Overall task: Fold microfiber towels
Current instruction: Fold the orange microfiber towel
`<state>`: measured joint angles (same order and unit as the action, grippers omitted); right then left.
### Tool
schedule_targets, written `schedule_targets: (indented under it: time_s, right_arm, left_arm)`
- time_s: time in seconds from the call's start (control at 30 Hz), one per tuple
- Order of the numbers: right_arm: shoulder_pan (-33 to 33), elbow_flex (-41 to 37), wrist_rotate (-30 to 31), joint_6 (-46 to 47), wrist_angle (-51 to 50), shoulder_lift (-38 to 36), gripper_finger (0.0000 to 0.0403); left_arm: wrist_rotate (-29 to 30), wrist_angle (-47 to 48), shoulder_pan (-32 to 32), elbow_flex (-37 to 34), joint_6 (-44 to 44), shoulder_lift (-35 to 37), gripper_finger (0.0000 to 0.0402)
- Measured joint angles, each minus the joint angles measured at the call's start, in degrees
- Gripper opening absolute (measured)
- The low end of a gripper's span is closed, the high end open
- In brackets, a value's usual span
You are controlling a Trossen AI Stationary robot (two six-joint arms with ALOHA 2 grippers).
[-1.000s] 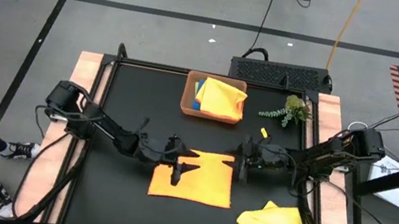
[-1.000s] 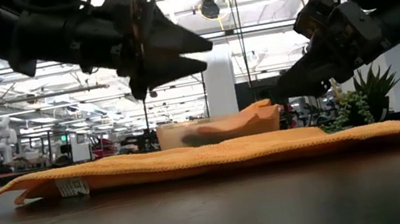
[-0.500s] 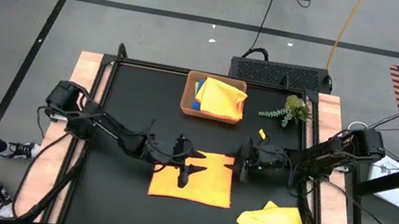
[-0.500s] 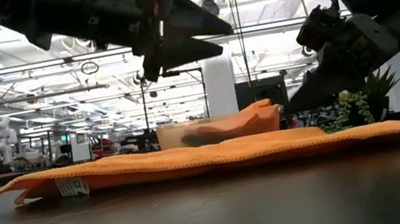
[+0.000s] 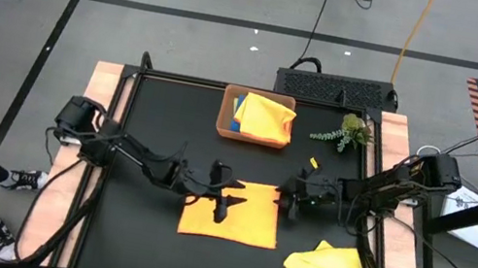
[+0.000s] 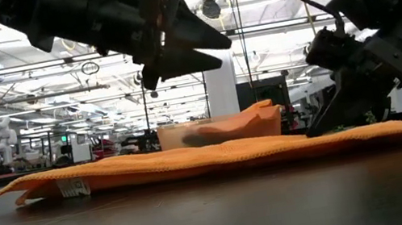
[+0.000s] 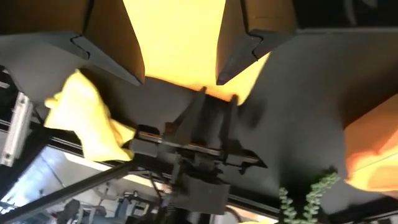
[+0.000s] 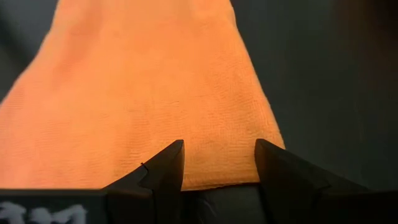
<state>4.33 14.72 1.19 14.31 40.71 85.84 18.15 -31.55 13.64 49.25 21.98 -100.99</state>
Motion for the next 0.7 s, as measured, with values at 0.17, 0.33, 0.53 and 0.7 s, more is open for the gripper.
schedule_targets:
  time_s: [0.17, 0.33, 0.53, 0.7]
  right_arm:
    - [-0.86, 0.01, -0.02, -0.94, -1.09, 0.0, 0.019]
    - [-1.39, 0.0, -0.02, -2.54, -1.01, -0.11, 0.019]
    - [-1.37, 0.0, -5.77, -4.98, 2.6, -2.69, 0.019]
    - [-0.89, 0.02, -7.19, -13.16, 5.3, -6.83, 0.0189]
  left_arm:
    - [0.11, 0.6, -0.6, 0.0, 1.18, 0.0, 0.0202]
    - [0.42, 0.59, -0.4, 0.0, 1.24, 0.0, 0.0202]
    - [0.42, 0.59, -0.46, 0.0, 0.63, 0.0, 0.0202]
    - [0.43, 0.57, -0.71, 0.0, 0.4, 0.0, 0.0202]
